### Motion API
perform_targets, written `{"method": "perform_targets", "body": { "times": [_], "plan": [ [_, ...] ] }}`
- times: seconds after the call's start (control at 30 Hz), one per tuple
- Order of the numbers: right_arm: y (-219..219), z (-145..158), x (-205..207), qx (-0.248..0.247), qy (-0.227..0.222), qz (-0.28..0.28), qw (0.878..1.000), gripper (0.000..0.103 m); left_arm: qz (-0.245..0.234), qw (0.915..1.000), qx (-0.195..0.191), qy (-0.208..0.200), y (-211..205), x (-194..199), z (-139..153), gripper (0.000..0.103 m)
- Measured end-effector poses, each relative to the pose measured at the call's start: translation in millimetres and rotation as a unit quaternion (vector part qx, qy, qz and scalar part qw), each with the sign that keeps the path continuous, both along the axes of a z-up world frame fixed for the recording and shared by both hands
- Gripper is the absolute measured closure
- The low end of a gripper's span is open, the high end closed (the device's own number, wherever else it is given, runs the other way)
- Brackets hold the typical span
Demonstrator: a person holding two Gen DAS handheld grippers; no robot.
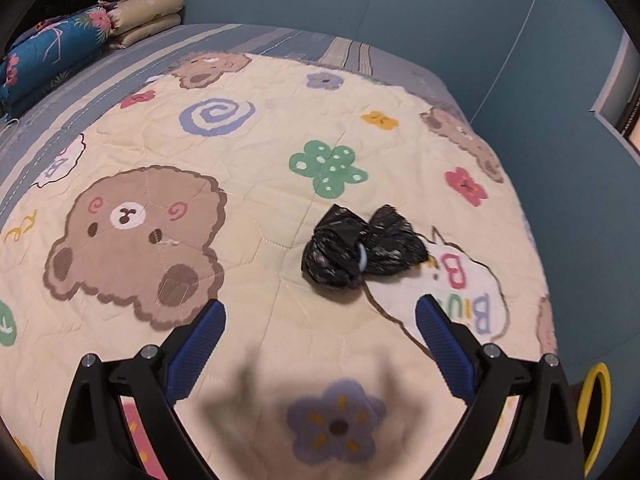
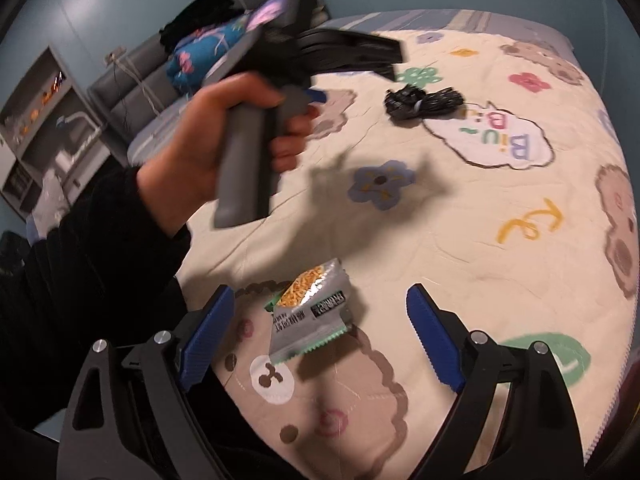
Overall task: Collect trash
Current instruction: 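Grasp the black plastic bags with the left tool while the right tool grasps the snack wrapper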
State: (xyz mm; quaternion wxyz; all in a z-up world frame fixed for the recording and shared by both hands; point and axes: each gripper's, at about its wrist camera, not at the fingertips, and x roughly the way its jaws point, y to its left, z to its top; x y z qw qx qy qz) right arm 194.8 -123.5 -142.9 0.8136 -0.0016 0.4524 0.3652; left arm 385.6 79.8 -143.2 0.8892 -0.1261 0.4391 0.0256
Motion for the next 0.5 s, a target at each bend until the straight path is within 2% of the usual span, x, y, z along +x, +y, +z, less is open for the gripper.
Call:
{"method": "perform_targets", "body": {
  "times": [0.17, 0.37, 0.43, 0.5],
  "plan": [
    [24, -16, 2, -0.035, -0.021, 0.013, 0.999, 0.015, 0.014, 0.9996, 0.024, -0.002, 3, 30, -17, 0.011],
    [33, -45, 21, -0.052, -0.004, 0.014, 0.999, 0.017, 0.0, 0.9998, 0.018, 0.011, 2, 62, -45, 0.011],
    [34, -53, 25, -0.053, 0.003, 0.02, 0.998, 0.022, -0.01, 0.9997, 0.017, 0.011, -1, 68, -54, 0.014],
    [34, -59, 28, -0.049, 0.013, 0.024, 0.998, 0.029, -0.022, 0.9995, 0.021, 0.012, -8, 71, -62, 0.028]
  ]
}}
